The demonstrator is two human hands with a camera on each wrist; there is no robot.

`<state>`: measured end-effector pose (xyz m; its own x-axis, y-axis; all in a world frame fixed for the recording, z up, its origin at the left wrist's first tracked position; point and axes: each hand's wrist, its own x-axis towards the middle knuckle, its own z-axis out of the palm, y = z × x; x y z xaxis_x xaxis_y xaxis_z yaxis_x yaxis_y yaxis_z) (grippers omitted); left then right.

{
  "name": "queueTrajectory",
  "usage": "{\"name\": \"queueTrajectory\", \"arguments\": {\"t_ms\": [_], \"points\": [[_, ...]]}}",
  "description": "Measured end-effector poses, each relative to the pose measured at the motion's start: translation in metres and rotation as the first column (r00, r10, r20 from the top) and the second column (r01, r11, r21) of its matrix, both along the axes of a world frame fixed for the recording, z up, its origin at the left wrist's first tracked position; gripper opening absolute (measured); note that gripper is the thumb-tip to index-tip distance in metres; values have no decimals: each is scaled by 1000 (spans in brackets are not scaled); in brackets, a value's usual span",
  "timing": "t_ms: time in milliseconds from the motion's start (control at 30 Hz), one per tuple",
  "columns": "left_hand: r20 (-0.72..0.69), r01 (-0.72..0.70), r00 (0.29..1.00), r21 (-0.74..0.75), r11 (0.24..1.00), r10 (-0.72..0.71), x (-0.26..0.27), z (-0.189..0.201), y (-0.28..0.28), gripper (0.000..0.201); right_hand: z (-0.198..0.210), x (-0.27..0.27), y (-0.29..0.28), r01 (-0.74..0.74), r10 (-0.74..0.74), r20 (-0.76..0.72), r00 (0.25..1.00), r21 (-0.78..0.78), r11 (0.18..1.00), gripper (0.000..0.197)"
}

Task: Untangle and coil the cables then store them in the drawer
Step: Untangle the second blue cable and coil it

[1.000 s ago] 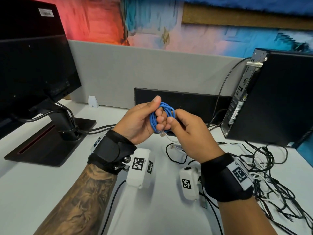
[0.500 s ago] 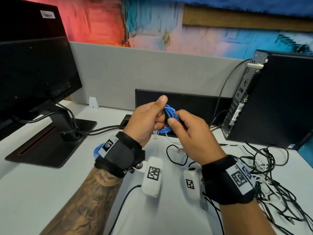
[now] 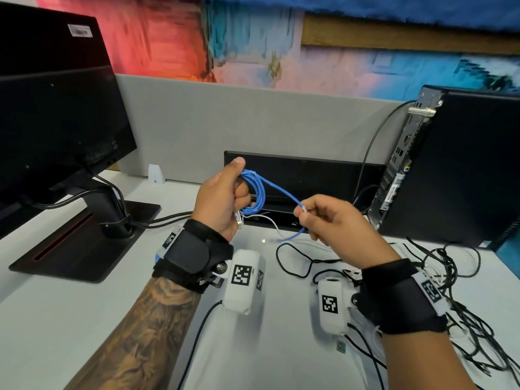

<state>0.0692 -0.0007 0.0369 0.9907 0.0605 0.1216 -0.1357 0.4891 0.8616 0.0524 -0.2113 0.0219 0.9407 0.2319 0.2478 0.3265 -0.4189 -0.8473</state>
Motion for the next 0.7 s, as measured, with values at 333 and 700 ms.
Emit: {"name": "queueTrajectory", "arguments": {"t_ms": [333, 700], "points": [[-140, 378, 904, -176, 909, -403, 1, -10, -6, 53, 2, 5, -1, 26, -29, -3, 1000, 504, 863, 23], [-194, 495, 825, -206, 844, -531, -3, -15, -21, 56, -3, 3, 17, -8, -8, 25, 1000, 587, 810, 21]]}}
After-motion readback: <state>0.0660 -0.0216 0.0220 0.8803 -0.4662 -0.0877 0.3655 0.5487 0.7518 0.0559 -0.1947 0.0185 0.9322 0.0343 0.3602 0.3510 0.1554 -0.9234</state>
